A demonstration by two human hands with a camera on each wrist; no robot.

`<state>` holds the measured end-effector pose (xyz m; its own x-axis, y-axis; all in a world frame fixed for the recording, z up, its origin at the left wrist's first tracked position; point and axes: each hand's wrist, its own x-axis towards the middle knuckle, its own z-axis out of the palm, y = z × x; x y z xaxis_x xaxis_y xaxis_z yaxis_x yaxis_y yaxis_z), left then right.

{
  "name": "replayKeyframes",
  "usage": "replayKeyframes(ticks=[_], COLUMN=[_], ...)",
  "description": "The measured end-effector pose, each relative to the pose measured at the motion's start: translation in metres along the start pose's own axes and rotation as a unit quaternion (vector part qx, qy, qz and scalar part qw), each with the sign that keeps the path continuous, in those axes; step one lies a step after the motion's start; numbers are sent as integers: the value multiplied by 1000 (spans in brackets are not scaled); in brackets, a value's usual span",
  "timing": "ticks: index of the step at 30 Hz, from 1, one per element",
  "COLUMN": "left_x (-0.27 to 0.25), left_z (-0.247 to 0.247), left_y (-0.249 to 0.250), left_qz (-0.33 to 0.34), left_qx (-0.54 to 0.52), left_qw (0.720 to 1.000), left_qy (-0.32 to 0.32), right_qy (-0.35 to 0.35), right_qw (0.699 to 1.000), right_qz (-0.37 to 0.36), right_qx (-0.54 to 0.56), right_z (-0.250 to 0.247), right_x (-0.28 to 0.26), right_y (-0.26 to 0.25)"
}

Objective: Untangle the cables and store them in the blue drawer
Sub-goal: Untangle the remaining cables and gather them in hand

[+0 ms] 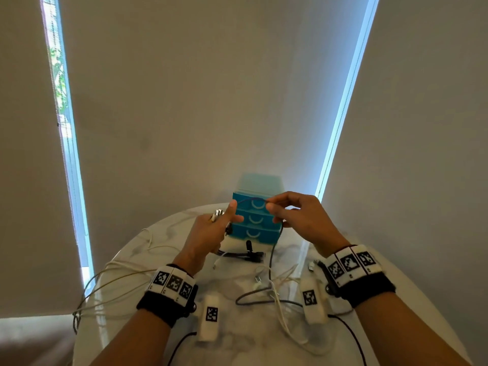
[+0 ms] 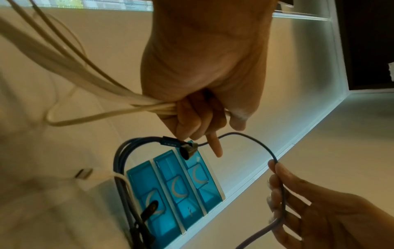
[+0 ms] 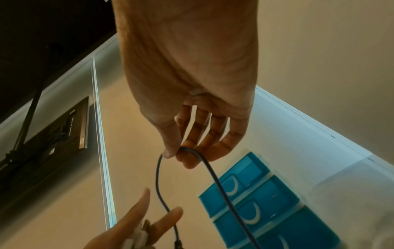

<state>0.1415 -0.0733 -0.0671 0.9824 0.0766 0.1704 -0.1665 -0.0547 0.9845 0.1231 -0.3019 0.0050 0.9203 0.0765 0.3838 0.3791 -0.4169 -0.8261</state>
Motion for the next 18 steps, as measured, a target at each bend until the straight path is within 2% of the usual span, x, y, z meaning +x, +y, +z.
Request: replayKeyframes(ticks=[4,6,8,10,11,12,14,16,18], left_x=[3,7,8,11,12,13,13,8,1], left_z=[1,-1,-5,-9,-11,-12,-12,-6,3], left_y=[-1,-5,-6,-7,-6,-6,-5,-1,2], left_qz=[-8,-4,-3,-7,-9,-8,-3,-2,6], left_qx=[-80,-135,-191,-235,-246,-246,-215,-154,-72], left_qw=[997,990,979,965,961,961,972,987,996], left_qy=[13,35,72,113,126,129,98,33,-46], right_qy=[-47,-93,-170,-249,-264,-258,-177,-56,16], right_qw=[999,995,983,959,951,952,977,997,996], right_qz=[11,30,62,79,81,83,80,52,19], right_qx=[14,19,-23,-109,-137,-141,-85,18,82], right_z=[15,21,23,23,21,19,17,16,16], right_x=[-13,-18,-20,-20,-19,-17,-13,-8,0], right_y=[6,14,22,30,33,33,29,17,0])
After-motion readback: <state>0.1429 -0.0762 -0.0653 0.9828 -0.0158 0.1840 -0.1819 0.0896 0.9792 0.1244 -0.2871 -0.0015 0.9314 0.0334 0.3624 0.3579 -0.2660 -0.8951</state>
